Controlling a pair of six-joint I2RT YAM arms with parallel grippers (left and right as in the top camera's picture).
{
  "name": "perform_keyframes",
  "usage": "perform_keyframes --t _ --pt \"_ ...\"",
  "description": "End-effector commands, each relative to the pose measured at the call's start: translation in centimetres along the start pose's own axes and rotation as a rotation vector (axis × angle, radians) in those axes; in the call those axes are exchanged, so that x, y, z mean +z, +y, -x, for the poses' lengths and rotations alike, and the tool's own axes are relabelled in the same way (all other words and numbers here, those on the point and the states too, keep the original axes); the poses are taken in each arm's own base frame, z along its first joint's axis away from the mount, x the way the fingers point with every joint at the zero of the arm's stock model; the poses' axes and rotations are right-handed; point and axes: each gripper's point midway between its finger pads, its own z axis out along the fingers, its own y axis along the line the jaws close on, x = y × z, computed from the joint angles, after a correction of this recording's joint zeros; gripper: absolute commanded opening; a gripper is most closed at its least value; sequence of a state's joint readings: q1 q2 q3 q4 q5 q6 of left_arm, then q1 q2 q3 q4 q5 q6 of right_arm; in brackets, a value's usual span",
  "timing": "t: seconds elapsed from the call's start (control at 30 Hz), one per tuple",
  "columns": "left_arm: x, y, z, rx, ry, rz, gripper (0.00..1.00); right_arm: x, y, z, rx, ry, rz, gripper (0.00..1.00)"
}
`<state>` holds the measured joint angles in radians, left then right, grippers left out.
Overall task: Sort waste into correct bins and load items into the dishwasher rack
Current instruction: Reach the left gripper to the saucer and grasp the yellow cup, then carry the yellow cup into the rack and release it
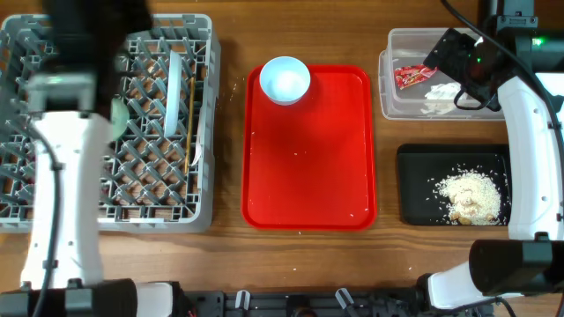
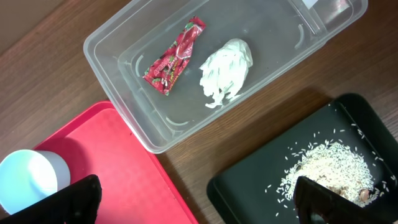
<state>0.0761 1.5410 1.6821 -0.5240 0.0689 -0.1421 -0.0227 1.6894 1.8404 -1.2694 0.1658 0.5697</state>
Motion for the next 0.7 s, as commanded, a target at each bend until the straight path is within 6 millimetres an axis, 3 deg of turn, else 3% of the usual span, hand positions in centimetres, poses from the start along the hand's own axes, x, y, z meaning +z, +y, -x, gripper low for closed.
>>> perform_keyframes --t 0.0,0.1,0.27,0.37,0.57,0.67 --pt "-0.5 2.9 -0.2 -0.246 0.068 -0.148 0.04 -0.5 0.0 0.5 -0.016 -0.023 -0.001 1.0" --pt "0.9 6.9 -1.9 -0.371 0.143 -0.179 0.04 -0.5 0.0 0.5 -0.016 -0.023 -0.001 1.0" --pt "5.4 12.1 -7.7 -0.582 0.319 -0.259 0.04 -0.5 0.0 0.5 -0.016 -0.023 -0.001 1.0" --pt "6.9 15.4 -10.3 -0.672 0.363 -0.232 0.04 -0.5 0.0 0.5 -0.016 -0.023 -0.001 1.0" --pt "6.9 20.9 -12.3 -0.773 0.364 -0.186 0.04 -0.5 0.0 0.5 -0.016 -0.023 -0.001 1.0" --pt "6.3 22.1 -12.7 -0.832 0.363 -0.241 0.04 -0.5 0.0 0.5 -0.016 -0.023 -0.001 1.0"
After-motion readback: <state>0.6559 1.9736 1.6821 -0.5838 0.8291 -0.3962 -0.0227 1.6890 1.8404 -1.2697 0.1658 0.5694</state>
